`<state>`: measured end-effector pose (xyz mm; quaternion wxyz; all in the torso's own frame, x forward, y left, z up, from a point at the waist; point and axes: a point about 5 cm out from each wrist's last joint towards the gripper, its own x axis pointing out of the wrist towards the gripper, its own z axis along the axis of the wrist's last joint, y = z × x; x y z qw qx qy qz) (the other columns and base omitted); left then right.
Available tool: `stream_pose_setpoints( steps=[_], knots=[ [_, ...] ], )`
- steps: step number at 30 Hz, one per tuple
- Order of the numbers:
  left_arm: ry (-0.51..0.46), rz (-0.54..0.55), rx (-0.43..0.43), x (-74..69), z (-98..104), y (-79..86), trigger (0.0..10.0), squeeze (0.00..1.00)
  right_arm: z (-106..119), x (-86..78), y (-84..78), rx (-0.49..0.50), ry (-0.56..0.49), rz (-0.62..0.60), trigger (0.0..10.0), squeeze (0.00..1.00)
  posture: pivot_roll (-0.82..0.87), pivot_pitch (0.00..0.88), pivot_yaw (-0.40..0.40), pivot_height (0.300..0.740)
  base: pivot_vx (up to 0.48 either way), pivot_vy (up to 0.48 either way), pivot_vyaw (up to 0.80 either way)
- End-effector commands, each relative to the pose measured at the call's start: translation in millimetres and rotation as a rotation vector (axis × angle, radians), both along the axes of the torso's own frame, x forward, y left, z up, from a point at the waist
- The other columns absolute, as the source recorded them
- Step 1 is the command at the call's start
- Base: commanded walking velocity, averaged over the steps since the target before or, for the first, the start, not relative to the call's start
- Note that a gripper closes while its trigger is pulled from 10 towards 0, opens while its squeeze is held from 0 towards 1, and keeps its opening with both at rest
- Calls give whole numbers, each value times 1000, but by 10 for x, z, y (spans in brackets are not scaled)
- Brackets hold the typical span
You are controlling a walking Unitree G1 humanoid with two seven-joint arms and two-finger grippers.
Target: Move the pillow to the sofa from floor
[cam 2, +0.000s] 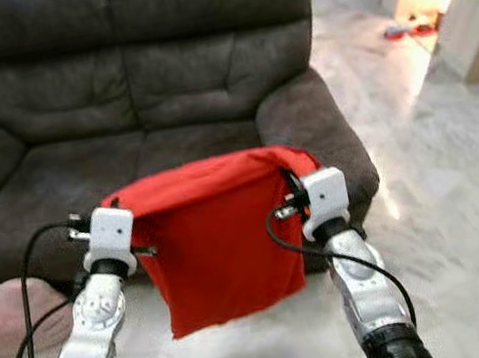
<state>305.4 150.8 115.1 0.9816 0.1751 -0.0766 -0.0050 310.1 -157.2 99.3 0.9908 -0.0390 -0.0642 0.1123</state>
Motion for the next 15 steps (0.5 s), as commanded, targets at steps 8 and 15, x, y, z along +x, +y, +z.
stream_pose_setpoints(
  steps=[8, 15],
  knots=[
    [-173, 25, 107, 54, 353, 149, 10000, 0, 183, 43, -12, 10, -78, -13, 10000, 0, 132, 18, -22, 740, 0, 0, 0],
    [-240, 31, 154, 32, 485, 184, 10000, 0, 183, 40, -8, 15, -79, -18, 10000, 0, 143, 26, -23, 740, 0, 0, 0]
  ],
)
